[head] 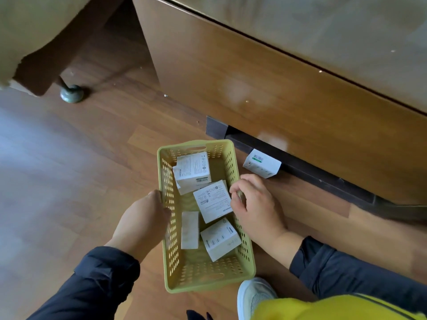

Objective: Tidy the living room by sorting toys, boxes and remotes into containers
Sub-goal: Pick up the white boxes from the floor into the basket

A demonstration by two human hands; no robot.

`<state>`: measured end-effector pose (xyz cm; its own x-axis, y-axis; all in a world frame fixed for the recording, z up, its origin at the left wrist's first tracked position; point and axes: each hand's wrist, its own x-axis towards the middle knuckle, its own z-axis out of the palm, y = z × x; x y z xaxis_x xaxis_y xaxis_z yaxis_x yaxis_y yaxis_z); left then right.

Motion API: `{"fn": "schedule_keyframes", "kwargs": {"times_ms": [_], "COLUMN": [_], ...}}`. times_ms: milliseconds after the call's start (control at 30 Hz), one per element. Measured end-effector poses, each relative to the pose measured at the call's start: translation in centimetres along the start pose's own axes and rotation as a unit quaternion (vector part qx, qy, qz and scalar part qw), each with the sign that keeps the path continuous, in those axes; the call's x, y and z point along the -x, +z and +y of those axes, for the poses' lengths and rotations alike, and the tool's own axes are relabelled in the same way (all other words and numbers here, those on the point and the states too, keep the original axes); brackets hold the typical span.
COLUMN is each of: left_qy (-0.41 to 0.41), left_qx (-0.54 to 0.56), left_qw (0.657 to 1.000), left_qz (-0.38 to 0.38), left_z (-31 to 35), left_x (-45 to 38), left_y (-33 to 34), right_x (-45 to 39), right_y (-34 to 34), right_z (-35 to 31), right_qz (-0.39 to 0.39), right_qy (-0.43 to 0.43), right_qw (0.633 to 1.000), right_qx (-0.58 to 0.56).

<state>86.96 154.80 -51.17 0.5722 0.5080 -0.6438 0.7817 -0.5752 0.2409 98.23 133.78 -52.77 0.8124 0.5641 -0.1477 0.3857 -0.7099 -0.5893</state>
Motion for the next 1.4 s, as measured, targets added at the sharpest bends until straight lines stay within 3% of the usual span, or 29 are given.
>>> {"fn": "schedule_keyframes", "kwargs": {"times_ms": [167, 300, 767, 900, 1000, 1200, 1300, 1400], "left_qy": [-0.005, 0.004, 0.023, 0.019, 0.012, -0.006, -0.009, -0.006], "left_qx": [0.01, 0.005, -0.004, 0.002, 0.011, 0.02, 0.032, 0.042], "left_qw": [1.0, 1.0, 1.0, 1.0, 1.0, 1.0, 0.999, 0.999], "left_qz": [-0.012, 0.01, 0.013, 0.006, -0.001, -0.001, -0.006, -0.014], "left_z": [0.5, 0.5, 1.2, 1.1, 1.2, 0.7, 0.7, 0.9], "left_x": [0.3, 0.3, -0.1, -0.3, -0.4, -0.6, -0.4, -0.2], "left_y": [-0.3, -0.1, 0.0, 0.1, 0.2, 0.0, -0.3, -0.8], "right_x": [-1.1, -2.8, -6.2, -6.6, -6.3, -5.5, -4.8, -4.1], "right_y": [-1.0, -1.4, -1.2, -1.3, -1.8, -4.2, -4.5, -3.5], "right_z": [1.0, 2.4, 3.0, 3.2, 2.5, -0.8, -3.2, -5.2], "right_qz": [0.051, 0.062, 0.025, -0.016, 0.029, 0.16, 0.16, 0.108], "right_qy": [-0.028, 0.004, 0.076, 0.088, 0.087, -0.02, -0.109, -0.16], "right_qw": [0.998, 0.998, 0.965, 0.956, 0.957, 0.949, 0.956, 0.965], "right_qx": [-0.026, -0.006, 0.249, 0.281, 0.277, 0.27, 0.219, 0.176]}}
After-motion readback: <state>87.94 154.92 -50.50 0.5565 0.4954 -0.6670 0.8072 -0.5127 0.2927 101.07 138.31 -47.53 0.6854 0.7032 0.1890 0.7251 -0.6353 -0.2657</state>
